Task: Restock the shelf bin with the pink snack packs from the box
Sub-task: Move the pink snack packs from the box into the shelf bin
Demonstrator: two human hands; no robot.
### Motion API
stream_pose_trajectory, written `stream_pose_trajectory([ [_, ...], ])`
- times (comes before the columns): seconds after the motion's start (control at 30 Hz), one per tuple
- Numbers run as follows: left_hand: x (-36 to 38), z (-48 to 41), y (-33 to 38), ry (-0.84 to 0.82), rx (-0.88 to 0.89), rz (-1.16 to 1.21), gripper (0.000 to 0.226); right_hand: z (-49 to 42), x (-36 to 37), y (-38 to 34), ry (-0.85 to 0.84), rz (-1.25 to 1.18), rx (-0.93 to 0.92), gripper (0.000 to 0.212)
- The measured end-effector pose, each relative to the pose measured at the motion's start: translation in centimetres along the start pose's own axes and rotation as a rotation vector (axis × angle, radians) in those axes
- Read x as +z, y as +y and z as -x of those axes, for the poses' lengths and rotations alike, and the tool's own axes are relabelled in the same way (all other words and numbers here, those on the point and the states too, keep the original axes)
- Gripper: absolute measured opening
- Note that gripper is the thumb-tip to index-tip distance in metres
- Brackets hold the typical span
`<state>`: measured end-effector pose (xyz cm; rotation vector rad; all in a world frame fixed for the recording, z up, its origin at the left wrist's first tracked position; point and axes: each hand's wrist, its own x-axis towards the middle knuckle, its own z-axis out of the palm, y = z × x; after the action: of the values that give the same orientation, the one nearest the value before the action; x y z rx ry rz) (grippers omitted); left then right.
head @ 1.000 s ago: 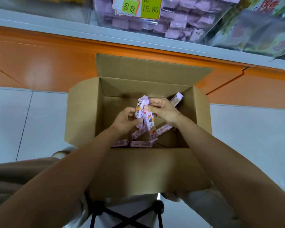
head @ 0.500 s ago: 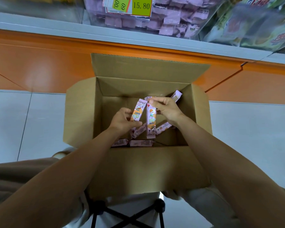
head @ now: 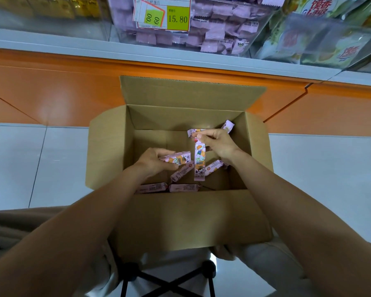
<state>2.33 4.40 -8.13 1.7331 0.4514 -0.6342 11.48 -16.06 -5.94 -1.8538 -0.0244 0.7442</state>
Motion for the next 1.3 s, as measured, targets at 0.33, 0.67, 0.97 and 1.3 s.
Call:
stream_pose_trajectory([
  [0.33,0.5,1.7,1.9,0.247,0.116,0.17,0.023,1.5,0.4,-1.4,-0.104,0.058,0.014,0.024],
  [0.67,2.3,4.6,4.7,0.049,0.174,0.374,0.021,3.1,1.5,-5.8,0.122,-0.026,-0.167,0.006],
  [0.97,1.3,8.8,10.1,0.153,0.264,0.436,0.033,7.2,2.4,-11.6,0.37,-0.052,-0.361,0.02],
  [1.3,-0.2,13.7,16.5,0.329,0.32,0.714,0.011,13.6,3.4,-13.4,0.36,0.405,-0.765,0.059],
])
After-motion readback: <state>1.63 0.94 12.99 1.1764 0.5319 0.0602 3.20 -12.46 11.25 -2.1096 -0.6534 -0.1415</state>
